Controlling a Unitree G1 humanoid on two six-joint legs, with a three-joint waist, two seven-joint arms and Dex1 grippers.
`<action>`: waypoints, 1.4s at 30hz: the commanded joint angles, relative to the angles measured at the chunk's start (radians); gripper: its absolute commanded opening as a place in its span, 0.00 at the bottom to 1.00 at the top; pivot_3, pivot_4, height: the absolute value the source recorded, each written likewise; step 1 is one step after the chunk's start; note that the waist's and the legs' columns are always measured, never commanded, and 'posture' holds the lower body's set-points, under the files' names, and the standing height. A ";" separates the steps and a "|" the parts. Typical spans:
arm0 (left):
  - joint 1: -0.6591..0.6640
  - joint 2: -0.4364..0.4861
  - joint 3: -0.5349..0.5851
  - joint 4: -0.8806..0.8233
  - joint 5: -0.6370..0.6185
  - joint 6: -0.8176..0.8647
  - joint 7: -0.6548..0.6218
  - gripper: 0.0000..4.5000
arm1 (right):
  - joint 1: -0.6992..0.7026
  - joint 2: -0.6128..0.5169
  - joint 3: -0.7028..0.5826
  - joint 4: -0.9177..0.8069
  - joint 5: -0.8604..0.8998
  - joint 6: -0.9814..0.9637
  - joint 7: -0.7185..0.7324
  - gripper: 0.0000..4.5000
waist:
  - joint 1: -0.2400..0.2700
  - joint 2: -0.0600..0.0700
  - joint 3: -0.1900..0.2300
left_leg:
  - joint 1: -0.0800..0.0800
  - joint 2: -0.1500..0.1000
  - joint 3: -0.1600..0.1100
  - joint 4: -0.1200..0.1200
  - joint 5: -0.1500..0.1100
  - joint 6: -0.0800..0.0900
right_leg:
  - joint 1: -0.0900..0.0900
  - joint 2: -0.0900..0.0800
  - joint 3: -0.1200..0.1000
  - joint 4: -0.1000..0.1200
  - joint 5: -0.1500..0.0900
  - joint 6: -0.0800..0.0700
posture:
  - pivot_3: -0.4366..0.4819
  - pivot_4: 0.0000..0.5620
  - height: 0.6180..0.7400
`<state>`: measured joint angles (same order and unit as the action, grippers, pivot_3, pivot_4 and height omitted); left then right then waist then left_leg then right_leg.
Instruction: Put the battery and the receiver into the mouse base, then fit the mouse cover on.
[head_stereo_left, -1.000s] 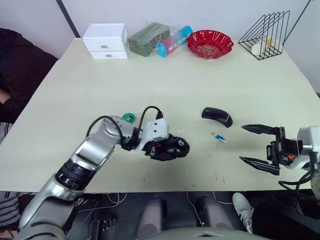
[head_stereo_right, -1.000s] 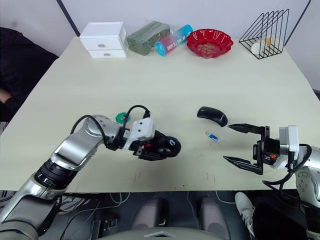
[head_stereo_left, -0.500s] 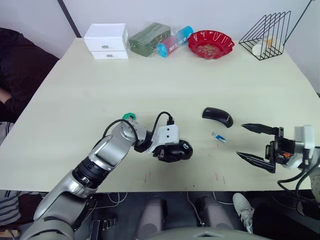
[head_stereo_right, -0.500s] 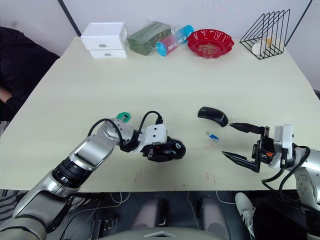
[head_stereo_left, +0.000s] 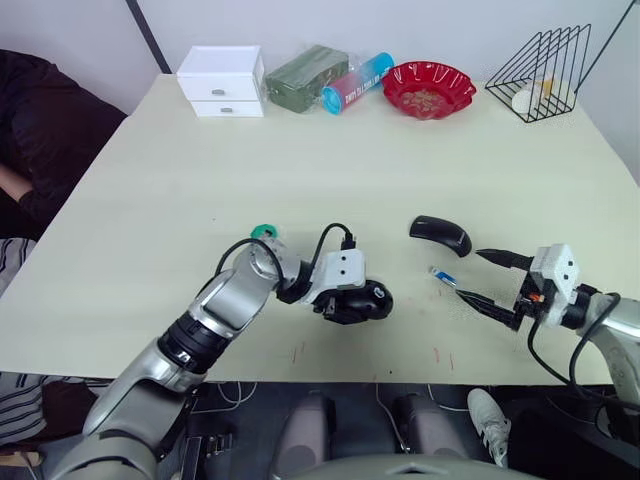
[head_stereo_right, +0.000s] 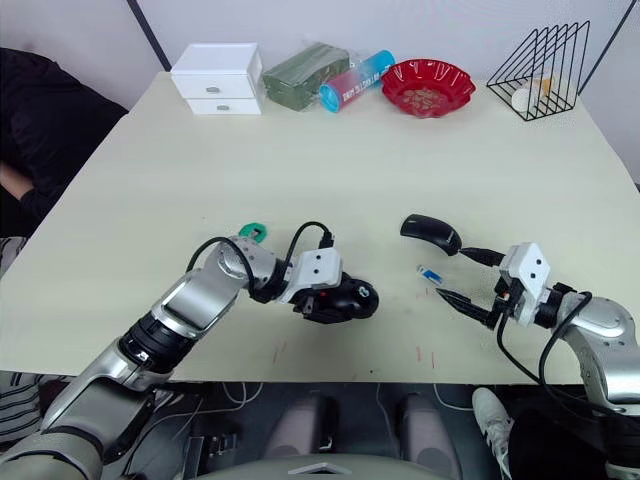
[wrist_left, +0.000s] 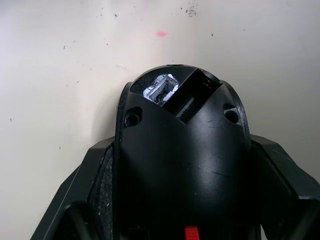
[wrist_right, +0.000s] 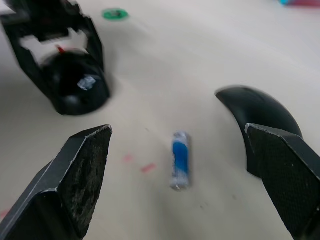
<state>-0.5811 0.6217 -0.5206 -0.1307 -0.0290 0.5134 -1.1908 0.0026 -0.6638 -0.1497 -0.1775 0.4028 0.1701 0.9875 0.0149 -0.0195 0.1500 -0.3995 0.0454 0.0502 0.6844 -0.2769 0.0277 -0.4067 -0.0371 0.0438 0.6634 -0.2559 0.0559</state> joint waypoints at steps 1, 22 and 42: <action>-0.009 -0.024 -0.034 -0.001 0.012 0.013 -0.012 0.66 | -0.016 -0.010 0.011 -0.018 -0.027 0.020 -0.041 1.00 | 0.000 0.000 0.000 | 0.000 0.000 0.000 0.000 0.000 0.000 | 0.000 0.000 0.000 0.000 0.000 0.000 | 0.48 0.27 1.00; -0.022 -0.046 -0.057 0.035 0.057 0.012 -0.029 0.66 | -0.077 -0.005 0.130 -0.104 -0.124 0.389 -0.252 1.00 | -0.001 0.000 -0.001 | 0.000 0.000 -0.001 0.000 0.000 0.000 | 0.000 0.000 0.000 0.000 0.000 0.000 | 0.48 0.27 1.00; -0.020 -0.051 -0.055 0.053 0.065 0.013 -0.031 0.66 | -0.073 -0.024 0.136 -0.101 -0.149 0.302 -0.214 0.02 | 0.000 0.000 -0.001 | 0.000 0.000 -0.001 0.000 0.000 0.000 | 0.000 0.000 0.000 0.000 0.000 0.000 | 0.48 0.27 1.00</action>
<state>-0.6106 0.5759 -0.5406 -0.1005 0.0174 0.5146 -1.2199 -0.0703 -0.6669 0.0179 -0.2521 0.2423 0.4696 0.7629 0.0144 -0.0192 0.1494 -0.3995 0.0453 0.0494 0.6844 -0.2770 0.0278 -0.4065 -0.0371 0.0434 0.6633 -0.2560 0.0559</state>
